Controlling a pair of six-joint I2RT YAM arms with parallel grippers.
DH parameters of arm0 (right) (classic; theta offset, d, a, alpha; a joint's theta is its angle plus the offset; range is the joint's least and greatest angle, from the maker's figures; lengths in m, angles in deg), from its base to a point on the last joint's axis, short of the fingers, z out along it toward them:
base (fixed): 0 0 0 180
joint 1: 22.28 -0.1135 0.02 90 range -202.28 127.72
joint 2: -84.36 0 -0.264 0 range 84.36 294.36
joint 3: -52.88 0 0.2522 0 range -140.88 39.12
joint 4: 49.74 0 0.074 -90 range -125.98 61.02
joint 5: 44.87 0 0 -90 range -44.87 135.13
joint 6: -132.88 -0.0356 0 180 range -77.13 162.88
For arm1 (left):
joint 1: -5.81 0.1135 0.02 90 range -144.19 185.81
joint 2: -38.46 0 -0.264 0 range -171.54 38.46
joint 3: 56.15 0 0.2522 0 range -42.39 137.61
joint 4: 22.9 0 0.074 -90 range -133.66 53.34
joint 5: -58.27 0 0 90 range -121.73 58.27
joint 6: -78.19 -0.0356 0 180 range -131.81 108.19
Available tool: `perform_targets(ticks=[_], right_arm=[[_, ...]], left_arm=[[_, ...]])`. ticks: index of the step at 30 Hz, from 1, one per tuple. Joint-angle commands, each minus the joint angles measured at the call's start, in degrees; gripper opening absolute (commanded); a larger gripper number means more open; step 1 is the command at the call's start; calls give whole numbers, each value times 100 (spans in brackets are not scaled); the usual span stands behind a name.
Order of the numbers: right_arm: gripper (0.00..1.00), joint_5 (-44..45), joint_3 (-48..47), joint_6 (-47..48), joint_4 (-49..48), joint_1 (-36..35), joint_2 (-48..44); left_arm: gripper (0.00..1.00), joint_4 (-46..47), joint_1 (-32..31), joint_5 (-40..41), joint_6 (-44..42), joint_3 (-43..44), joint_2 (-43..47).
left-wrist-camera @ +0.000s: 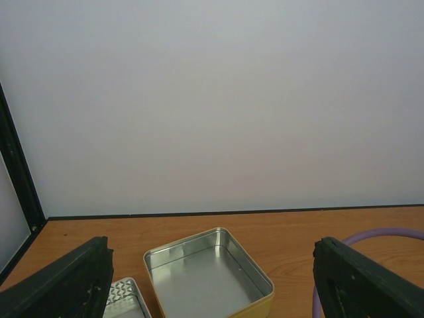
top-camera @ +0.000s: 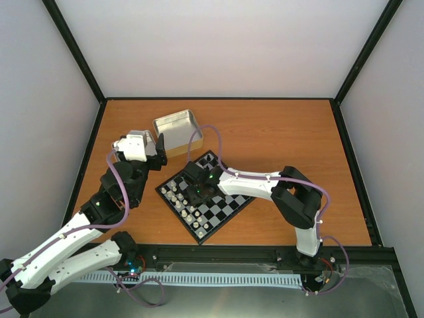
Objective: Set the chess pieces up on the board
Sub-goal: Pick up the chess piece from the chessboard, then place the chess piece on the chessboard.
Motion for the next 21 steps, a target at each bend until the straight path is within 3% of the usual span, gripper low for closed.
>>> perform_targets(ticks=[1, 10, 21], right_arm=[[13, 201, -108, -88, 72, -20, 132], [3, 704, 8, -190, 1, -20, -402], [4, 1874, 1243, -1017, 201, 118, -2099]], left_arm=[[84, 100, 27, 88, -94, 63, -17], [84, 93, 22, 81, -78, 68, -44], [84, 70, 22, 23, -24, 92, -104]])
